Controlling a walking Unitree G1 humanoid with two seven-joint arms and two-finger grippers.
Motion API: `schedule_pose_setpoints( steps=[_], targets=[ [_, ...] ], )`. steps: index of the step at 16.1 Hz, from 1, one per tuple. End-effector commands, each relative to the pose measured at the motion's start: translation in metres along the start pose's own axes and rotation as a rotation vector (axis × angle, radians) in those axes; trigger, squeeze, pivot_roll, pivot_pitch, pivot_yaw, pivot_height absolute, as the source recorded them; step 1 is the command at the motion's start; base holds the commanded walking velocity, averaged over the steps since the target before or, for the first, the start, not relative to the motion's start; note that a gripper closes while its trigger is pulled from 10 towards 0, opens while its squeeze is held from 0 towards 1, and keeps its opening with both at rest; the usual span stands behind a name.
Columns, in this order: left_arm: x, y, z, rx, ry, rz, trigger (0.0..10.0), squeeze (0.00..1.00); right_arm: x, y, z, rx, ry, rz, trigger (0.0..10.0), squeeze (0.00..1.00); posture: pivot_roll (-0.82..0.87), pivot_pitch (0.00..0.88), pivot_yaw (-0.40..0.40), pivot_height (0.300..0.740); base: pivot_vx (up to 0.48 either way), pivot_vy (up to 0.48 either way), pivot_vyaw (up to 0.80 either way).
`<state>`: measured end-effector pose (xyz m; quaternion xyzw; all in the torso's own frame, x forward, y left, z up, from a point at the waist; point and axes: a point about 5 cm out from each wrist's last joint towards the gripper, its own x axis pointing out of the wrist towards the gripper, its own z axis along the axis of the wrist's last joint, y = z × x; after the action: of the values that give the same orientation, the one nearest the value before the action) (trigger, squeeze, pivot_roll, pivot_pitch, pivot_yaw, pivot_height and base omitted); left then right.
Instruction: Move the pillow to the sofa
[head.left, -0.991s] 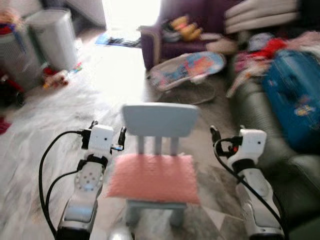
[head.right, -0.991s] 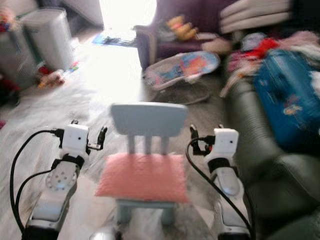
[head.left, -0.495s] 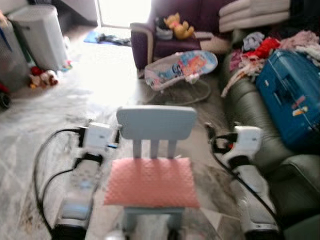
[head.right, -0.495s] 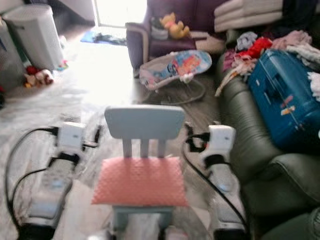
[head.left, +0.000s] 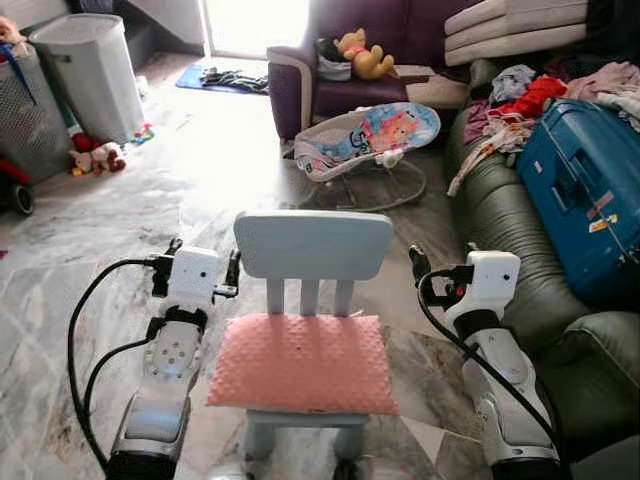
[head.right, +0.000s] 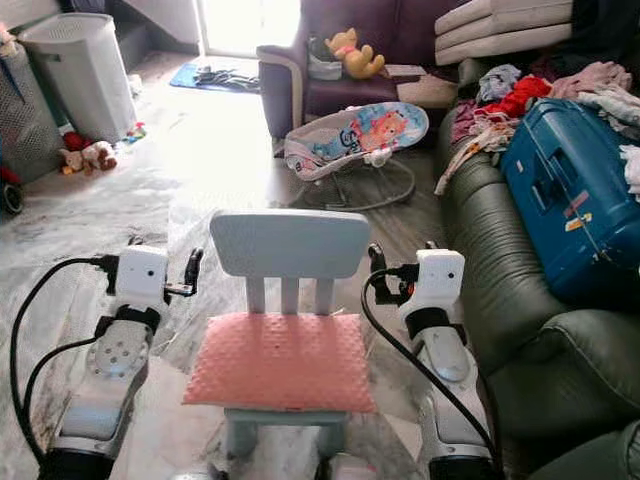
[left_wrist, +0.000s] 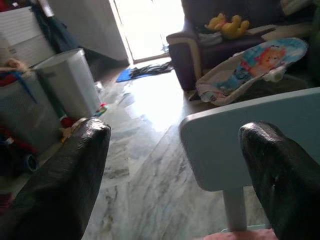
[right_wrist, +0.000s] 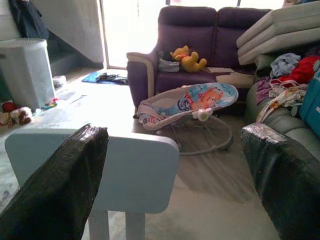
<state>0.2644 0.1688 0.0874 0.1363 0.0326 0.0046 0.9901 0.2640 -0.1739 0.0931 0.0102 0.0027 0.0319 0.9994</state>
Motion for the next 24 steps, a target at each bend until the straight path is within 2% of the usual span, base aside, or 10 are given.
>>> schedule_pose_setpoints(
  steps=[1, 6, 11, 17, 24],
  targets=[
    [-0.002, 0.007, 0.001, 0.004, -0.006, 0.026, 10.0, 0.00, 0.001, -0.003, -0.004, -0.004, 0.032, -0.019, 10.0, 0.00, 0.01, 0.000, -0.051, 0.740, 0.000, 0.000, 0.00],
    [-0.009, 0.010, -0.005, 0.010, 0.016, 0.045, 10.0, 0.00, -0.002, -0.003, -0.006, 0.005, 0.045, -0.009, 10.0, 0.00, 0.00, 0.000, -0.057, 0.740, 0.000, 0.000, 0.00],
    [-0.012, 0.011, -0.007, -0.022, 0.030, 0.032, 10.0, 0.00, -0.004, -0.003, -0.006, 0.001, 0.056, -0.006, 10.0, 0.00, 0.00, 0.000, -0.064, 0.740, 0.000, 0.000, 0.00],
    [-0.012, 0.012, -0.011, -0.068, 0.055, 0.049, 10.0, 0.00, -0.004, -0.003, -0.007, -0.004, 0.066, 0.001, 10.0, 0.00, 0.00, 0.000, -0.068, 0.740, 0.000, 0.000, 0.00],
    [-0.008, 0.012, -0.010, -0.069, 0.064, 0.017, 10.0, 0.00, -0.003, -0.005, -0.004, -0.018, 0.059, -0.017, 10.0, 0.00, 0.00, 0.000, -0.075, 0.740, 0.000, 0.000, 0.00]
  ],
)
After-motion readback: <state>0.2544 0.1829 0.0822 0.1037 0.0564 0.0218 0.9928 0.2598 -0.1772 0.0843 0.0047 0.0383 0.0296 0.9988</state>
